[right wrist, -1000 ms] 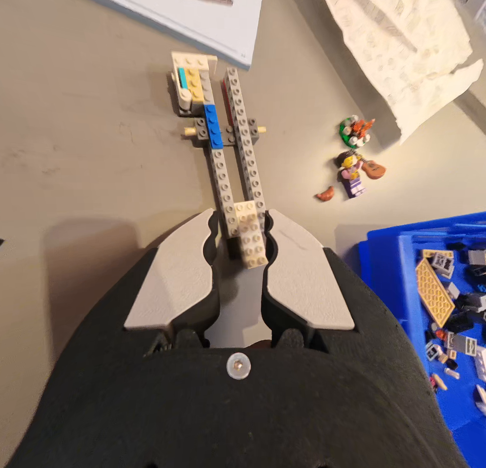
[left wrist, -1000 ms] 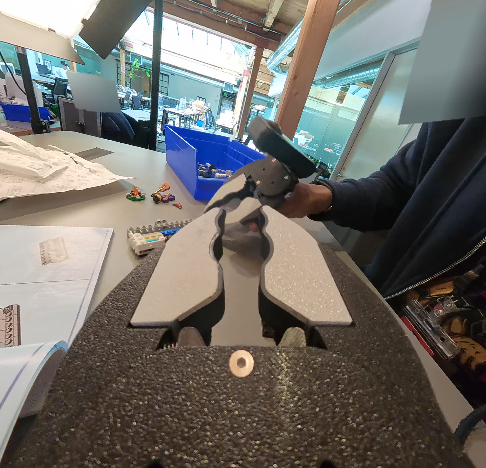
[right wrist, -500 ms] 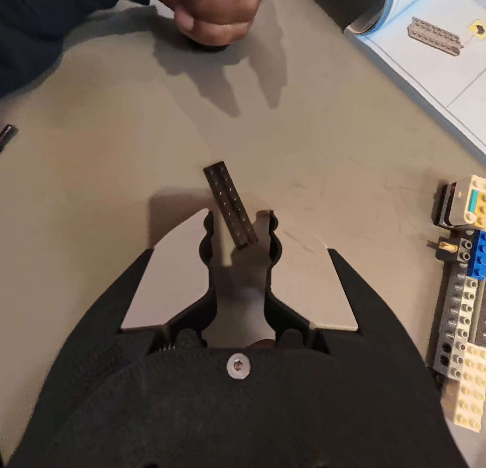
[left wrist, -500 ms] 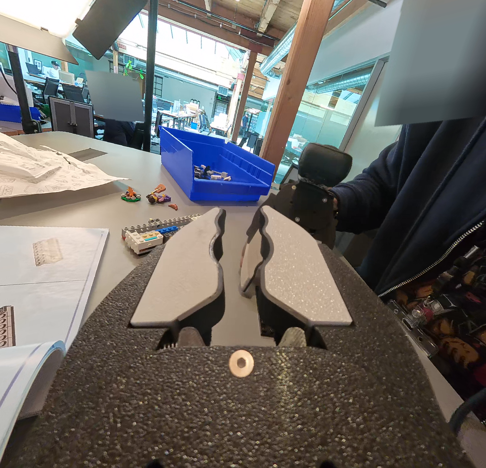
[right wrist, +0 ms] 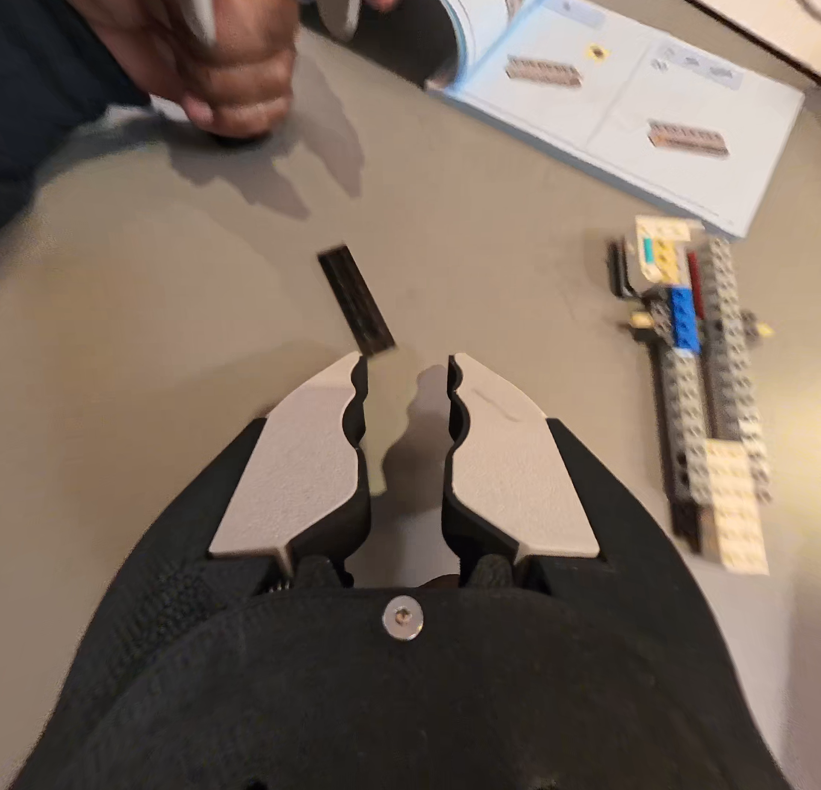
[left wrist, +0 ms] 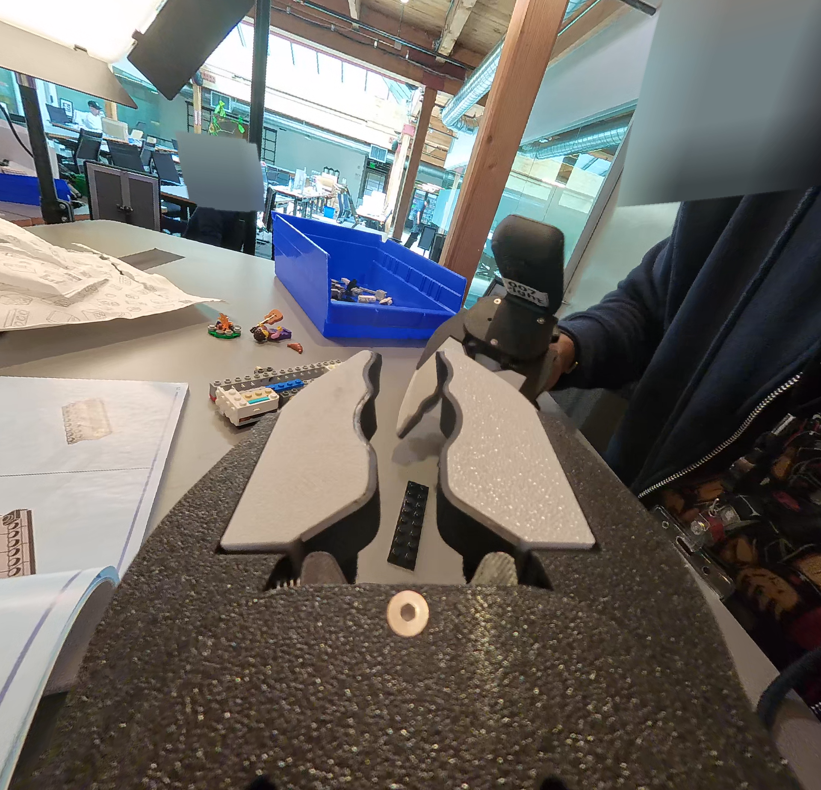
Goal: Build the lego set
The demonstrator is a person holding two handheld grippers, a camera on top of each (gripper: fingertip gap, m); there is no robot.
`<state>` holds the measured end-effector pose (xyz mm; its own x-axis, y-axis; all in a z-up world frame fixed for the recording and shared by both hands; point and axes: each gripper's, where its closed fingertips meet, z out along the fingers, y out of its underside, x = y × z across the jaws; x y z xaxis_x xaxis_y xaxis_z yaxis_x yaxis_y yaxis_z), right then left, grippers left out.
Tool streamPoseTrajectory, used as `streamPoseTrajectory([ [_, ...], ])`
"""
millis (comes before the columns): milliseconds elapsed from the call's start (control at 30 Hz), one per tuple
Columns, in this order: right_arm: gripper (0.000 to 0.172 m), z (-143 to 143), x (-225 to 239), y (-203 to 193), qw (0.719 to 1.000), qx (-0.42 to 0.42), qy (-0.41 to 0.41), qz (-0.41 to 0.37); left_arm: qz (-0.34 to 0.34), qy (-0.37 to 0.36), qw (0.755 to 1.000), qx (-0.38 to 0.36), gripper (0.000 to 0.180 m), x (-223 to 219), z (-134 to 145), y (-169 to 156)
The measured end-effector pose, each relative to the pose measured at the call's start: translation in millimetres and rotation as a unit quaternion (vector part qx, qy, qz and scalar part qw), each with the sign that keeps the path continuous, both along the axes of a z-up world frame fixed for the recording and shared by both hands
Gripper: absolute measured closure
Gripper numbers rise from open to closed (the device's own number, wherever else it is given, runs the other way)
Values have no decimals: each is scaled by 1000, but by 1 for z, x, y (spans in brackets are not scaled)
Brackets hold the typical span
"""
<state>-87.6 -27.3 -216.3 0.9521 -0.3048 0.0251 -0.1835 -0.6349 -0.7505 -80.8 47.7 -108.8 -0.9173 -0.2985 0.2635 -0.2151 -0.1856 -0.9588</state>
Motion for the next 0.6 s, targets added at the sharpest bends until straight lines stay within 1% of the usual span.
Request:
streamPoseTrajectory([
  [100, 137, -4, 11, -39, 1000, -10, -2, -1, -2, 0, 1000, 6, 156, 0, -1, -1],
  [200, 137, -6, 23, -60, 999, -21, -26, -4, -7, 2, 1000, 8, 156, 0, -2, -3],
  [333, 131, -14, 24, -61, 999, -39, 8, 5, -13, 4, 1000, 5, 156, -1, -2, -3],
  [600, 133, -14, 22, -60, 999, -37, 16, 13, -9, 4, 1000, 1, 156, -1, -2, -2],
])
